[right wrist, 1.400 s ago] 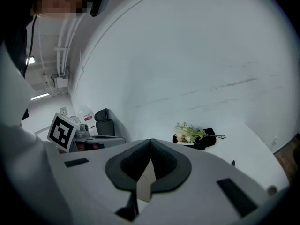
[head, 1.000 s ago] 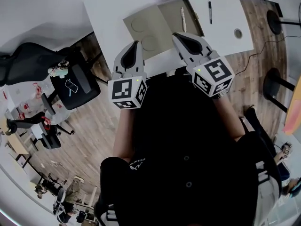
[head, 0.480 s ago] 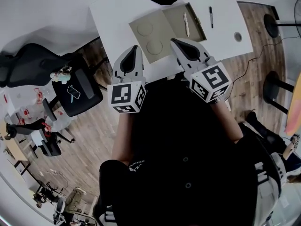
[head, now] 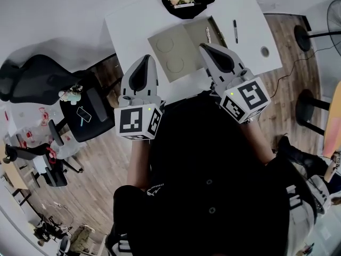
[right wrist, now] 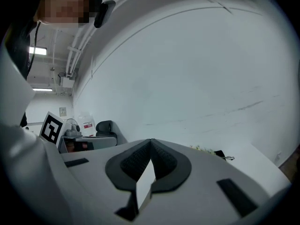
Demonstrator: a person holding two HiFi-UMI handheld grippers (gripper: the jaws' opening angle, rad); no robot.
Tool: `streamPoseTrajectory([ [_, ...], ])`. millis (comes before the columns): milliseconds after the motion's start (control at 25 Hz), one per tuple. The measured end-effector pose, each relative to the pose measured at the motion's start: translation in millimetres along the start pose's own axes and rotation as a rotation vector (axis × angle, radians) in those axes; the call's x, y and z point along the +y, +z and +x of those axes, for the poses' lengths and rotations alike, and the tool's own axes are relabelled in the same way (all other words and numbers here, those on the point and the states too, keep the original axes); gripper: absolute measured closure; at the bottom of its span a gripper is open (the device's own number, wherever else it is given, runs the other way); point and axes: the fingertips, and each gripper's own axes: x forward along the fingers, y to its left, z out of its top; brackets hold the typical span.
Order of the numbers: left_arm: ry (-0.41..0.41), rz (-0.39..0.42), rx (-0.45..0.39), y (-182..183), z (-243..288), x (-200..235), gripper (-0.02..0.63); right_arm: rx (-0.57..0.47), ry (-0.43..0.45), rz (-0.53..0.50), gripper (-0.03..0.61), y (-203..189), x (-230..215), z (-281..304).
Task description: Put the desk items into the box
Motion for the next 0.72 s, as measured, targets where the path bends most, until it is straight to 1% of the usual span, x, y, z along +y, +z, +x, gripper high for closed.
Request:
streamPoseTrajectory([
  [160,0.009,0.025,-0.048,20,-6,1,0.606,-0.057,0.009,-0.033,0.580,21,3,-4],
  [320,0.036,0.030,-0.071,27,-14,4,0.606,-0.104,0.014,-0.048,0.580,34,2,-12],
  [520,0.059,0.014,-0.095,31,-23,7,0.606,-0.127,0.017,-0.062,0.580,44,4,-19],
  [720,0.036,0.022,-0.122,37,-24,-3,0.606,-0.132,0.022,-0.085,0.580,47,4,-23],
])
